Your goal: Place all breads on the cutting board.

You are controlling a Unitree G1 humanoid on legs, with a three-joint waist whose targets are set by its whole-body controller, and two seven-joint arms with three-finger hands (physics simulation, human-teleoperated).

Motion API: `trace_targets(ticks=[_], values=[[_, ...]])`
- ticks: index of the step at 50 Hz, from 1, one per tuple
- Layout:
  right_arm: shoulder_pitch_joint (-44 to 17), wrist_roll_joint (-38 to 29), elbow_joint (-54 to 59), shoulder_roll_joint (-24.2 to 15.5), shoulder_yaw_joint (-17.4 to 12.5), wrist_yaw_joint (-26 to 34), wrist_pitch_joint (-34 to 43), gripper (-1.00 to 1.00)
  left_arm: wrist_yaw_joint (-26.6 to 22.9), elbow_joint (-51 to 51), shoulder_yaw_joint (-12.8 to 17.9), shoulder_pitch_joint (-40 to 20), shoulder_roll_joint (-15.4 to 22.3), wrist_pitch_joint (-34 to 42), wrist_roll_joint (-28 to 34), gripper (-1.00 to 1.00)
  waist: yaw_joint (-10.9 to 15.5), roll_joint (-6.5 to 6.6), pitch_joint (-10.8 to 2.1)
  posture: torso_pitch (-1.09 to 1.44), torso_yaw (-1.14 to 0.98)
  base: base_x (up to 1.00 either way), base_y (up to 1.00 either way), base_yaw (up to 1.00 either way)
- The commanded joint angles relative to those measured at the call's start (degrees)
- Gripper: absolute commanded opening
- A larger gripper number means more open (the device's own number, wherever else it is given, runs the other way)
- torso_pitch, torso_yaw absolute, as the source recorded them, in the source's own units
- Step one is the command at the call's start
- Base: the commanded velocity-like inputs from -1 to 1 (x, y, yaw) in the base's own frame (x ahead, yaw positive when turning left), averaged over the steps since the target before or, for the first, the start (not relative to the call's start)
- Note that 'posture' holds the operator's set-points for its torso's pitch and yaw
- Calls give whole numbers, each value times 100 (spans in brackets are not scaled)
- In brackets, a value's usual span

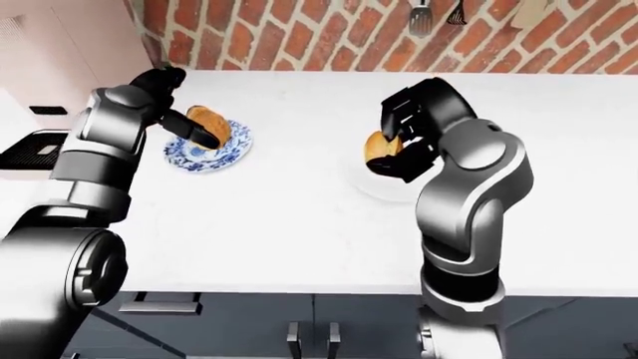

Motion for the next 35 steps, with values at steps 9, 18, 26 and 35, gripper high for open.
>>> trace_targets(ticks=[9, 18, 26, 35], values=[[-208, -6, -127, -72, -4, -92, -90, -100, 321, 354, -26, -420, 42, -409, -20, 100, -7, -3, -193, 0, 0, 0, 0, 0], [-159, 22, -94, -23, -4, -165, -143, -100, 607, 767, -25, -442, 22, -604, -6, 100, -13, 2, -208, 0, 0, 0, 0, 0], [-146, 48, -82, -17, -7, -197, -149, -100, 753, 995, -27, -466, -25, -692, -48, 100, -13, 1, -217, 0, 0, 0, 0, 0], [-70, 103, -111, -11, -9, -261, -150, -100, 887, 1093, -14, -433, -39, -672, -101, 100, -17, 2, -225, 0, 0, 0, 0, 0]])
